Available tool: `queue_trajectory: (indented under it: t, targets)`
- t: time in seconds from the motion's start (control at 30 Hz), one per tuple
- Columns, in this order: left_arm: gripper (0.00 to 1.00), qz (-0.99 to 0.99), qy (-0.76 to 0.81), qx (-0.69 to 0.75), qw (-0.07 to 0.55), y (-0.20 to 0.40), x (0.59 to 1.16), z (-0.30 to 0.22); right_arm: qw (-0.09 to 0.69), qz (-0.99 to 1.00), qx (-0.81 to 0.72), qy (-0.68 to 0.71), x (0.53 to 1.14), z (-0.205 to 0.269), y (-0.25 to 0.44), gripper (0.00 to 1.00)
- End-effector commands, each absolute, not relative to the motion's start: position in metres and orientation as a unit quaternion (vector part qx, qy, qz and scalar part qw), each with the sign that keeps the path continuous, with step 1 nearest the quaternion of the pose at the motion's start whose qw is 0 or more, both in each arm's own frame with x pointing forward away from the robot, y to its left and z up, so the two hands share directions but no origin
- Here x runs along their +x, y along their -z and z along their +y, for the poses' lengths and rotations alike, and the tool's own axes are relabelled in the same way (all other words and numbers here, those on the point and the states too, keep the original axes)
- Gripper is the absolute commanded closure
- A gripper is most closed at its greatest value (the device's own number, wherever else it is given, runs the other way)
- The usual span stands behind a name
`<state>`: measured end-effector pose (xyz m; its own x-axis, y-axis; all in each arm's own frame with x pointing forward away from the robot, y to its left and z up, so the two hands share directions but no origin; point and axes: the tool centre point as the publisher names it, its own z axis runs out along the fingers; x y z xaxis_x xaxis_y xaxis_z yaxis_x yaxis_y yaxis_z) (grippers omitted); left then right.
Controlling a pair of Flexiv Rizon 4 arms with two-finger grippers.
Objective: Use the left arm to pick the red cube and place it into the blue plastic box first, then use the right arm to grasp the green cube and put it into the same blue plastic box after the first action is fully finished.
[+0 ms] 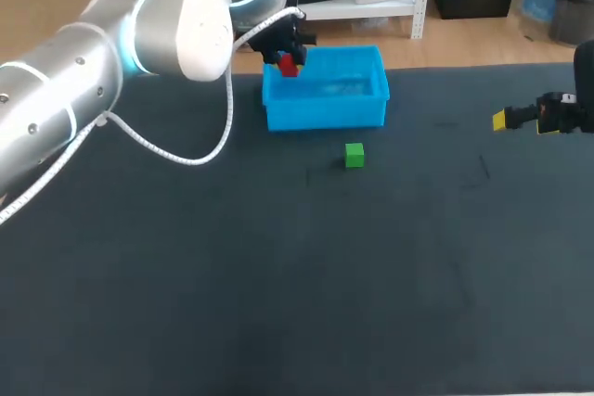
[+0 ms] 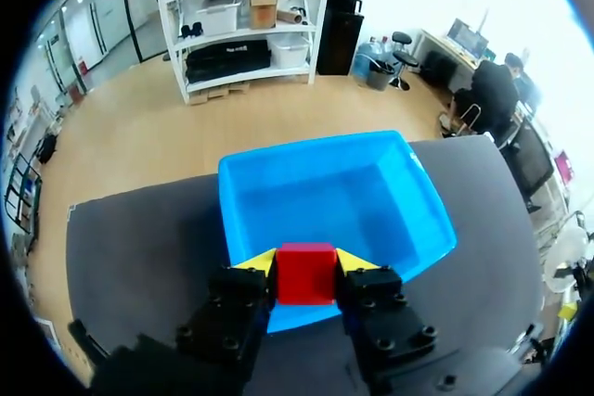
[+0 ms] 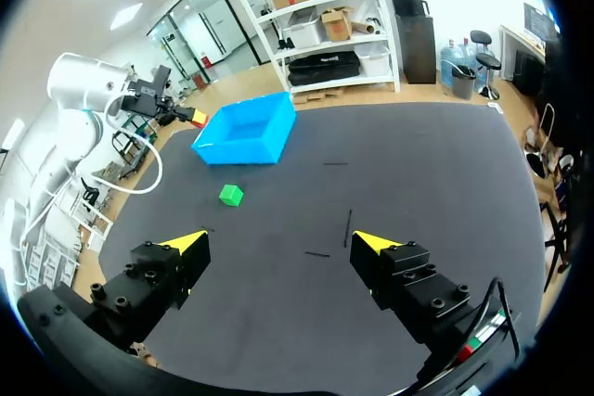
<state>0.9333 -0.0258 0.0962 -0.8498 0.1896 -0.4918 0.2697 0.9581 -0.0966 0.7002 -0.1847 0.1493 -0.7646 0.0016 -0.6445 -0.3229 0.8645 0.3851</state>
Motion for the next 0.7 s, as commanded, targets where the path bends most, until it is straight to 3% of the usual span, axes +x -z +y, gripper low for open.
queue_trajectory:
  t: [0.03,0.63,0.67,0.7]
  targets:
    - [1.00,0.966,0.077,0.121,0.213,-0.092,0.952,-0.033,0.331,0.907,-0.089,-0.245,0.700,-0.185,-0.149,0.00]
    - [1.00,0.978,0.073,0.110,0.162,-0.071,0.961,-0.039,0.331,0.907,-0.089,-0.245,0.700,-0.185,-0.149,0.00]
    - [0.87,0.979,0.072,0.110,0.158,-0.071,0.960,-0.039,0.331,0.907,-0.089,-0.245,0.700,-0.185,-0.149,0.00]
    - [0.54,0.979,0.071,0.109,0.155,-0.070,0.959,-0.038,0.331,0.907,-0.089,-0.245,0.700,-0.185,-0.149,0.00]
